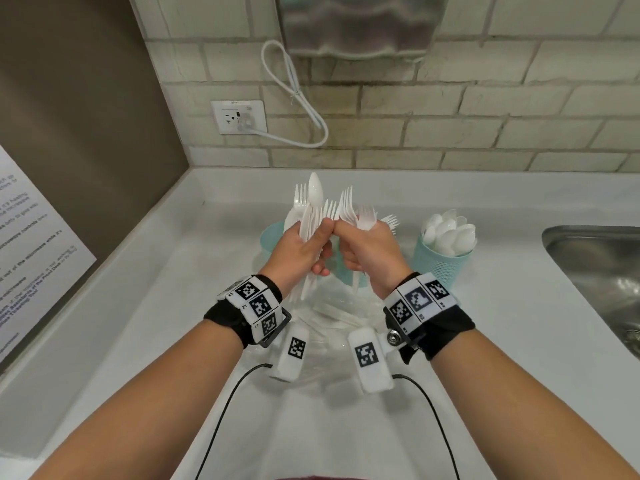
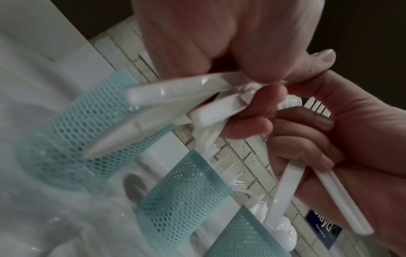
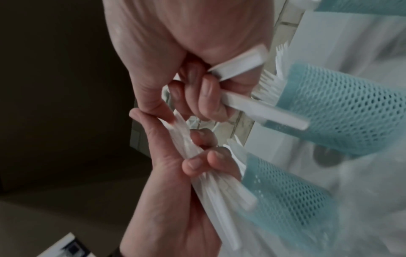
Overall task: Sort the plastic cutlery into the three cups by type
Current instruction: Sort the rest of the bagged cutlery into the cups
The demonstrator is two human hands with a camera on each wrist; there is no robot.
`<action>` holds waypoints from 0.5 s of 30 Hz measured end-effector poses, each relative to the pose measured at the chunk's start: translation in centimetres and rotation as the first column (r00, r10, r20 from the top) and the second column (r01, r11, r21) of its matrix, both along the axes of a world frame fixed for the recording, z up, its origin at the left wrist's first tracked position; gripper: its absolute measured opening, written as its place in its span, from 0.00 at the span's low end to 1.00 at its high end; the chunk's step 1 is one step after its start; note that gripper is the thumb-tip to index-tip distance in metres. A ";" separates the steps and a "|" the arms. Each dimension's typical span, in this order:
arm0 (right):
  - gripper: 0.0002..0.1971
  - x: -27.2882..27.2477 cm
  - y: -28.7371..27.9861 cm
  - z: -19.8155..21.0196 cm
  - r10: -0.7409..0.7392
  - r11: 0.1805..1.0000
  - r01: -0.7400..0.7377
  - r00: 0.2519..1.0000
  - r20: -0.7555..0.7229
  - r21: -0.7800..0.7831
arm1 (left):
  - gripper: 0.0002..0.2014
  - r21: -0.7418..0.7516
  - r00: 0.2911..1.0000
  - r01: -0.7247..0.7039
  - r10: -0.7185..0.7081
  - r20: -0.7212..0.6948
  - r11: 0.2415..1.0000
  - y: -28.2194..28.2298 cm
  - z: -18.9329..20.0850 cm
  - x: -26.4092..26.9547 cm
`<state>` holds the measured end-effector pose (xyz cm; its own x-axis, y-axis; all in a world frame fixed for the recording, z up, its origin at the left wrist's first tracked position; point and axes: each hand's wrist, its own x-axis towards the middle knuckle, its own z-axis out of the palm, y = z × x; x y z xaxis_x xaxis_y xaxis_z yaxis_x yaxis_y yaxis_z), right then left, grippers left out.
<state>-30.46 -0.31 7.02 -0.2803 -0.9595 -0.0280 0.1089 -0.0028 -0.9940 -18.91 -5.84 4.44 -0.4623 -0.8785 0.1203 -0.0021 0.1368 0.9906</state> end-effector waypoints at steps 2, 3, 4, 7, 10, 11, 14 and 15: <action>0.15 -0.7 0.0 0.5 -0.020 1.000 0.020 1.000 -0.008 -0.008 | 0.34 -0.007 0.999 0.011 -0.011 -0.045 1.000 0.0 0.1 -0.6; 0.14 -1.0 -0.1 0.8 -0.021 1.000 0.021 1.000 -0.019 -0.005 | 0.34 -0.010 0.997 0.020 -0.021 -0.068 1.000 0.0 0.1 -0.8; 0.14 -1.3 -0.1 1.0 -0.021 1.000 0.021 1.000 -0.021 0.002 | 0.35 -0.010 0.995 0.033 -0.034 -0.089 0.999 -0.1 0.1 -1.1; 0.16 -2.0 -0.3 1.4 -0.027 1.000 0.027 1.000 0.005 0.011 | 0.36 0.020 0.989 0.062 -0.059 -0.136 0.998 -0.2 0.4 -1.7; 0.17 -2.5 -0.3 1.4 -0.017 1.000 0.017 0.999 0.029 0.009 | 0.28 0.128 0.989 0.046 -0.026 -0.149 0.991 -0.4 0.8 -2.0; 0.17 -2.7 -0.3 1.4 -0.019 1.000 0.019 0.999 0.034 0.003 | 0.22 0.139 0.988 0.038 -0.017 -0.151 0.990 -0.4 0.9 -2.1; 0.16 -3.5 -0.4 2.6 -0.079 0.996 0.079 0.997 0.021 -0.033 | 0.13 0.101 0.996 -0.039 0.047 -0.076 0.994 -0.6 0.7 -1.9; 0.14 -4.0 -0.5 3.2 -0.110 0.993 0.111 0.994 0.009 -0.050 | 0.12 0.080 0.996 -0.072 0.075 -0.040 0.994 -0.9 0.5 -1.8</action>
